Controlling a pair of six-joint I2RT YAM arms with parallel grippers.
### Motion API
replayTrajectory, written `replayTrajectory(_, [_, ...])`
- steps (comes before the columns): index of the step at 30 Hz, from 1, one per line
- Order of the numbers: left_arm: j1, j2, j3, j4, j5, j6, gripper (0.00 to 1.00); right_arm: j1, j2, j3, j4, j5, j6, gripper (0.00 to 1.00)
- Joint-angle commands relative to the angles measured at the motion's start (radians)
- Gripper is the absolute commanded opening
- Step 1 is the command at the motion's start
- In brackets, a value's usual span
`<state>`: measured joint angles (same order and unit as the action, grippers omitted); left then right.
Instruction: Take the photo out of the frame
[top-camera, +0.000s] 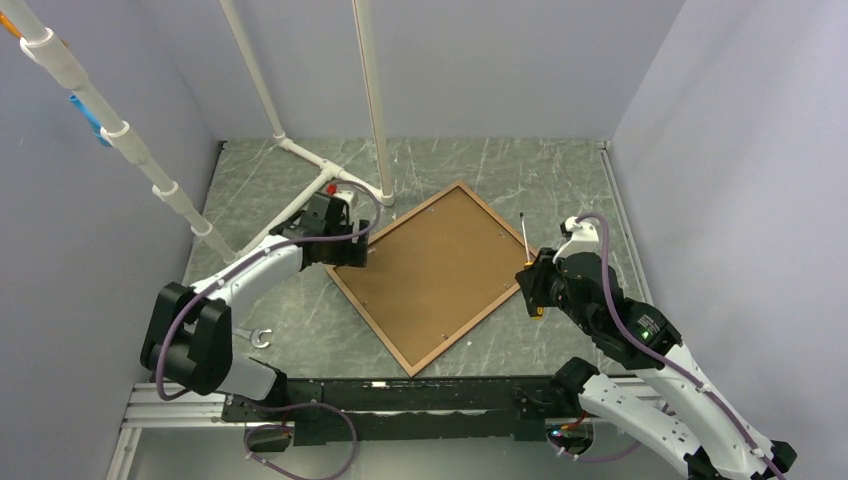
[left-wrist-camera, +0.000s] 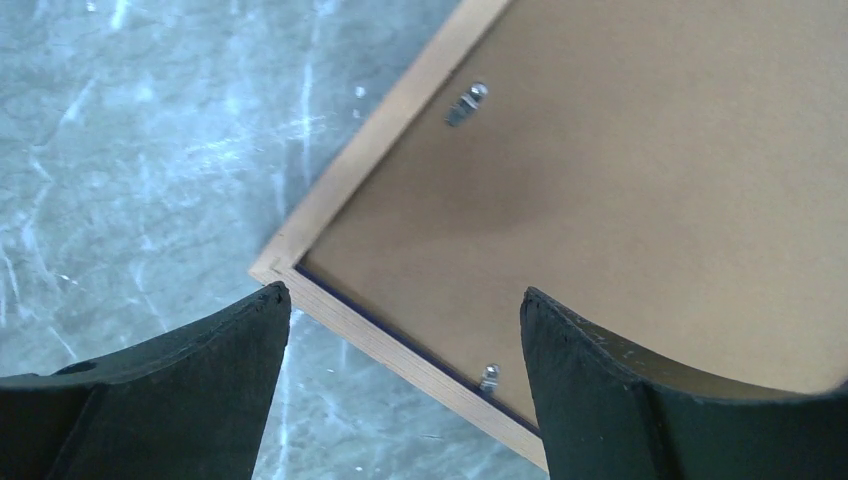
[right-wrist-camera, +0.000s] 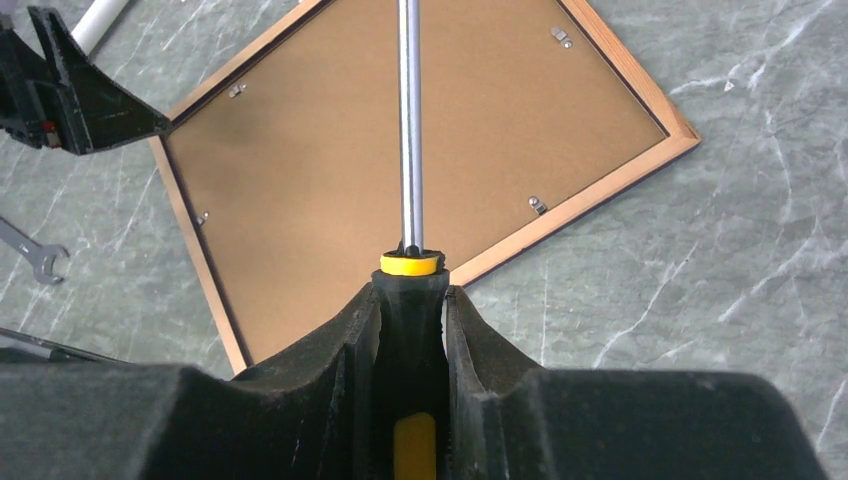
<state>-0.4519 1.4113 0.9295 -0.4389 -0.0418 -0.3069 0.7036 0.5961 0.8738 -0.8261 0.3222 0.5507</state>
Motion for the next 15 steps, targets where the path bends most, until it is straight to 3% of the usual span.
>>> replayTrajectory(1, [0.088, 0.043, 0.042, 0.022, 0.111, 0.097, 0.87, 0.002, -0.003, 0.004, 0.073, -0.019, -0.021, 0.0])
replayTrajectory(5, [0.122, 0.137, 0.114, -0.029, 0.134, 0.164, 0.86, 0.003, -0.007, -0.011, 0.091, -0.044, -0.028, 0.0])
replayTrajectory(7, [0.145, 0.175, 0.121, 0.081, 0.187, 0.172, 0.84, 0.003, -0.005, -0.019, 0.104, -0.056, -0.028, 0.0])
replayTrajectory(8, [0.15, 0.193, 0.124, 0.019, 0.198, 0.172, 0.84, 0.003, -0.003, -0.02, 0.109, -0.061, -0.028, 0.0])
replayTrajectory(15, [0.156, 0.323, 0.168, 0.021, 0.208, 0.178, 0.77, 0.001, 0.001, -0.01, 0.097, -0.058, -0.038, 0.0])
